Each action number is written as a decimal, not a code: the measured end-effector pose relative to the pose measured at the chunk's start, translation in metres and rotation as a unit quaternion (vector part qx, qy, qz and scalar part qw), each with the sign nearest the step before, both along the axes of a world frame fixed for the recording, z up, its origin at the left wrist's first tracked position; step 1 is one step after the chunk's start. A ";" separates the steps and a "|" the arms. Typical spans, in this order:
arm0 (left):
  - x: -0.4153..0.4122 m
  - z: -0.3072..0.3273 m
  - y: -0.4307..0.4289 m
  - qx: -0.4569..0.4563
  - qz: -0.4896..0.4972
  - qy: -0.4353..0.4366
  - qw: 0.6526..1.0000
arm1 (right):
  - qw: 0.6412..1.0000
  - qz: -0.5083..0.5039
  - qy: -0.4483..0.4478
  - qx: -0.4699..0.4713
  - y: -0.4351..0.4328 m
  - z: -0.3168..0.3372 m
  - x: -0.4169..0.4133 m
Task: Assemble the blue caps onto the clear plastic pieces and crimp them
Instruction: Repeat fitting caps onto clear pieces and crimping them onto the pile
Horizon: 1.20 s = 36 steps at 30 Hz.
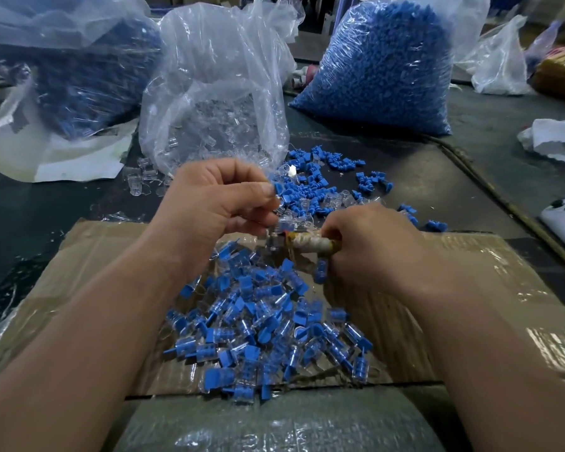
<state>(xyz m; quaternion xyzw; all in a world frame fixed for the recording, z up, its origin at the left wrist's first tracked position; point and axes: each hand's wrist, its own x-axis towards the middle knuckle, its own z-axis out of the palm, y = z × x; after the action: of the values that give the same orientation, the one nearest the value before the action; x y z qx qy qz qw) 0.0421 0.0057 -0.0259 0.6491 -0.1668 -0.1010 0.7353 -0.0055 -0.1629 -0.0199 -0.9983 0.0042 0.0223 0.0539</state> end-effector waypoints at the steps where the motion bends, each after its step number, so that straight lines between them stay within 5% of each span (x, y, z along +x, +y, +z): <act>1: 0.000 0.000 0.000 -0.002 0.000 0.001 1.000 | 1.000 0.000 0.004 0.005 0.000 -0.001 0.000; 17: 0.002 -0.001 -0.001 -0.031 0.028 -0.013 0.999 | 0.978 -0.049 -0.146 0.137 -0.017 -0.001 -0.001; 36: -0.004 -0.003 -0.009 -0.029 0.060 -0.075 0.995 | 0.979 0.011 -0.114 0.169 -0.002 -0.002 -0.003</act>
<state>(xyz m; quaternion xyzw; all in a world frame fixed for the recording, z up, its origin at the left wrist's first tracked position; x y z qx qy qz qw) 0.0379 -0.0030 -0.0285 0.6422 -0.1855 -0.0027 0.7437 -0.0086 -0.1646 -0.0219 -0.9709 -0.0164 -0.0902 0.2214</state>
